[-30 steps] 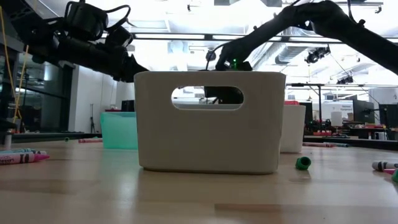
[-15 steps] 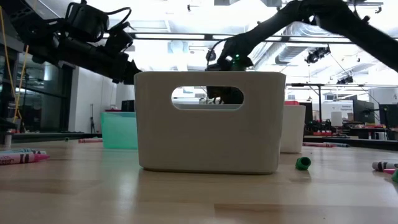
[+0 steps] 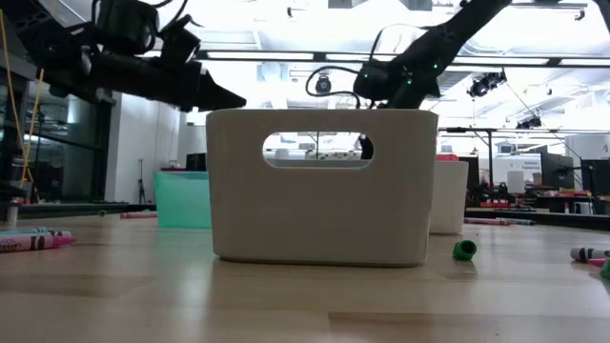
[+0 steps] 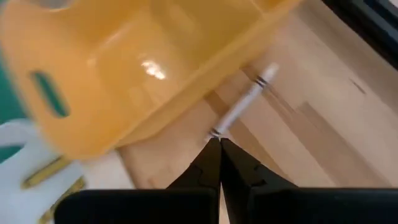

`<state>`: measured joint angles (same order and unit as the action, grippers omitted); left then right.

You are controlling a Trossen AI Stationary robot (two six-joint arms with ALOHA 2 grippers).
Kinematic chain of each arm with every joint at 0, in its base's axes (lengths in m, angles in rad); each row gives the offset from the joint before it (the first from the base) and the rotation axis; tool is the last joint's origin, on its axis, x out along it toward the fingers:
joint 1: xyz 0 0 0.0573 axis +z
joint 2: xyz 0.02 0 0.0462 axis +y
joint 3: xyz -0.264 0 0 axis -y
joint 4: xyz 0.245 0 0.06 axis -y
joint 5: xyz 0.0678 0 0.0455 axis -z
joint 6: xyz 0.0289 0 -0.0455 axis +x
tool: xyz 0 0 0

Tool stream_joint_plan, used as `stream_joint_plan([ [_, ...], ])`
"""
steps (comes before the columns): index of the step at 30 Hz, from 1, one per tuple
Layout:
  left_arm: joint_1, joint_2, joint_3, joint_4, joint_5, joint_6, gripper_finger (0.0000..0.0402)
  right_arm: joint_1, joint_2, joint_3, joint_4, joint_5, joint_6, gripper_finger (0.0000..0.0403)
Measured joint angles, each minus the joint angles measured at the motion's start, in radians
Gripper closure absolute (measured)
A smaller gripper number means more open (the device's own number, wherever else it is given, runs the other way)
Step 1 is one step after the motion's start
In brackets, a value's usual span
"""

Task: Sort crayons
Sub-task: Put the white crayon into the gray bin

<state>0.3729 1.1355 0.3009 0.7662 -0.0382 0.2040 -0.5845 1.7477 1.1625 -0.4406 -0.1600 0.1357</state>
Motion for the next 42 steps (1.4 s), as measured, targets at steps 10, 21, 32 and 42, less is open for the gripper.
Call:
stream_joint_plan([
  [10, 0.000, 0.000, 0.030, -0.037, 0.000, -0.008, 0.0275, 0.017, 0.080, 0.002, 0.003, 0.028, 0.066, 0.0402],
  [21, 0.000, 0.000, 0.030, -0.036, 0.000, 0.000, 0.0275, 0.042, 0.081, 0.003, 0.087, 0.056, 0.046, 0.0311],
  [32, 0.000, 0.000, 0.031, -0.035, 0.000, -0.008, 0.0275, 0.078, 0.128, 0.003, 0.086, 0.142, 0.085, 0.0250],
  [42, 0.000, 0.000, 0.031, -0.035, 0.000, -0.009, 0.0275, 0.082, 0.154, 0.003, 0.147, 0.211, 0.119, 0.0250],
])
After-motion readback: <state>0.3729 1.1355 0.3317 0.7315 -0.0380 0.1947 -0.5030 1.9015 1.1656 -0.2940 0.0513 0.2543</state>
